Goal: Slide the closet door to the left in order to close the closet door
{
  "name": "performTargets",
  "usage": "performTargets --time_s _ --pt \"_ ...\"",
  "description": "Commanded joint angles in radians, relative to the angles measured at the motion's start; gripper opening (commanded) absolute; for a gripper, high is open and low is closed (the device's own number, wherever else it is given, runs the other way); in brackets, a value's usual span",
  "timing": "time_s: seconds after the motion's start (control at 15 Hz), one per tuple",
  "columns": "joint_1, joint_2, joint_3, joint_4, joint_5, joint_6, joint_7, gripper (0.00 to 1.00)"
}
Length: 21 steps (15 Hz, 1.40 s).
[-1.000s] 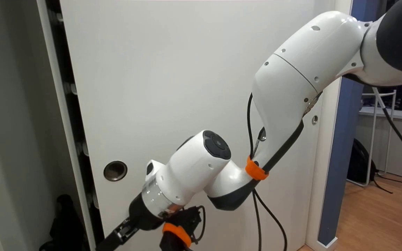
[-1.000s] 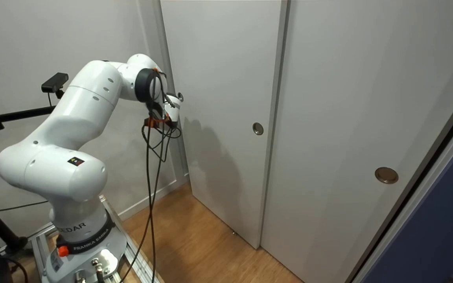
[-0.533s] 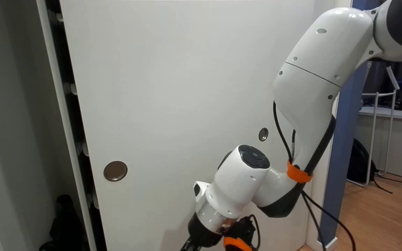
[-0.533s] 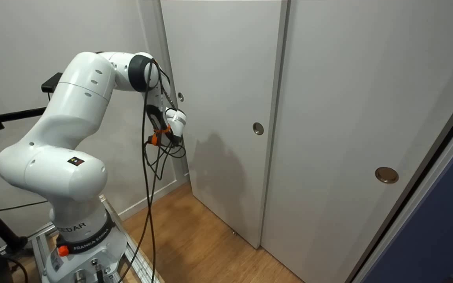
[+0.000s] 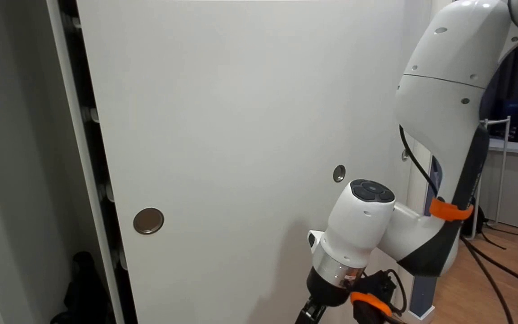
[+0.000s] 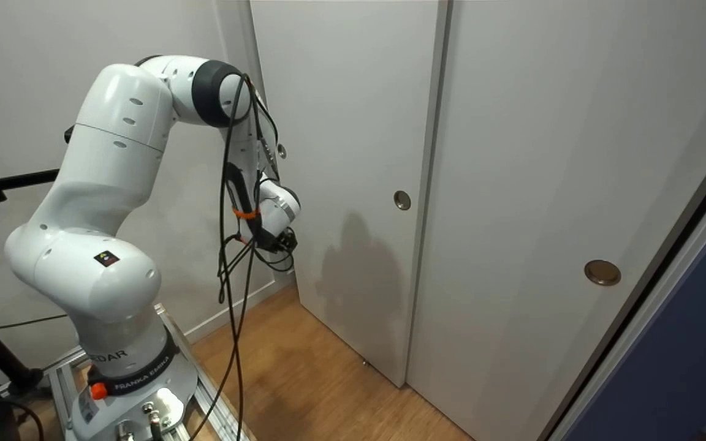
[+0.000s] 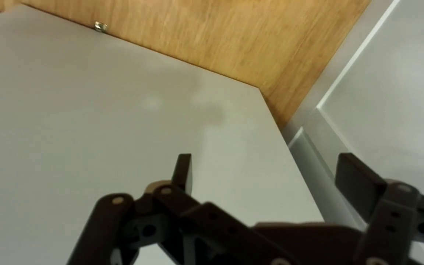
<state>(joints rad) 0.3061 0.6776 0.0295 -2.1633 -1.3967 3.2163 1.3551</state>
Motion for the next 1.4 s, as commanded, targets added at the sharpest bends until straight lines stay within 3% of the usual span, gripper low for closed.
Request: performTargets --time_s 0.0,0.4,0.47,0.8,0.93,1.0,1.33 --pt "-0.16 -0.105 0.152 -0.114 0.262 -0.21 -0.204 1.0" --pt "-0.364 -0.216 0.357 0.011 0.658 -0.553 -0.506 1.0" --pt "-0.303 -0.254 0.288 0.03 0.769 -0.558 -0.59 1.0" --pt "-0.264 -0.385 0.189 0.103 1.096 -0.571 -0.924 1.0" --pt "-0.277 -0.428 0.187 0.083 1.203 -0.519 -1.082 1.0" --pt "-0.371 -0.441 0.286 0.068 1.239 -0.502 -1.167 1.0" --pt "-0.654 -0.436 0.629 0.05 1.476 -0.474 -1.541 1.0"
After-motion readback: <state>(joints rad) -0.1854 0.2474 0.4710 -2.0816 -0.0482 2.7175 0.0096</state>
